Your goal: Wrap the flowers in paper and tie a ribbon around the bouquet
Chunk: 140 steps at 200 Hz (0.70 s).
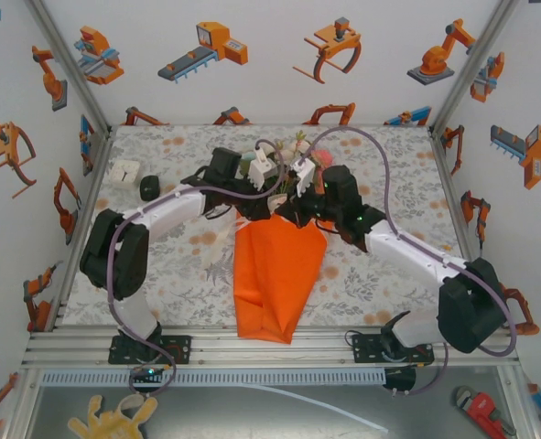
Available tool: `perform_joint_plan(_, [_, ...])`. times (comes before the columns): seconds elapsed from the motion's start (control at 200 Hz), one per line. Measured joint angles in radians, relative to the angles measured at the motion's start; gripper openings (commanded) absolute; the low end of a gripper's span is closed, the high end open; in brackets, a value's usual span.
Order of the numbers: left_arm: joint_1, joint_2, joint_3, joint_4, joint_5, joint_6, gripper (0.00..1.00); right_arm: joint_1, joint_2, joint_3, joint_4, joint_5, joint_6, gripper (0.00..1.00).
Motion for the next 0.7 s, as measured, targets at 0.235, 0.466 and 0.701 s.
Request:
perform_joint_plan(0.235, [0.0,-0.146,-0.111,0.058,-0.023,-0.047,0.71,0.0,0.06,0.177,-0.299,-0.047,0.359,0.0])
perform_joint_plan(0.466, [0.0,-0.269,-0.228,0.167,-0.005,-0.095,0.79,-0.008,0.058,0.151,-0.292,-0.105,0.686,0.0])
perform_joint_plan(0.701, [-0.002,-0.303,-0.289,0.18,-0.028,-0.096,0.79,-0.024,0.114,0.143,-0.316,-0.125,0.777,0.02])
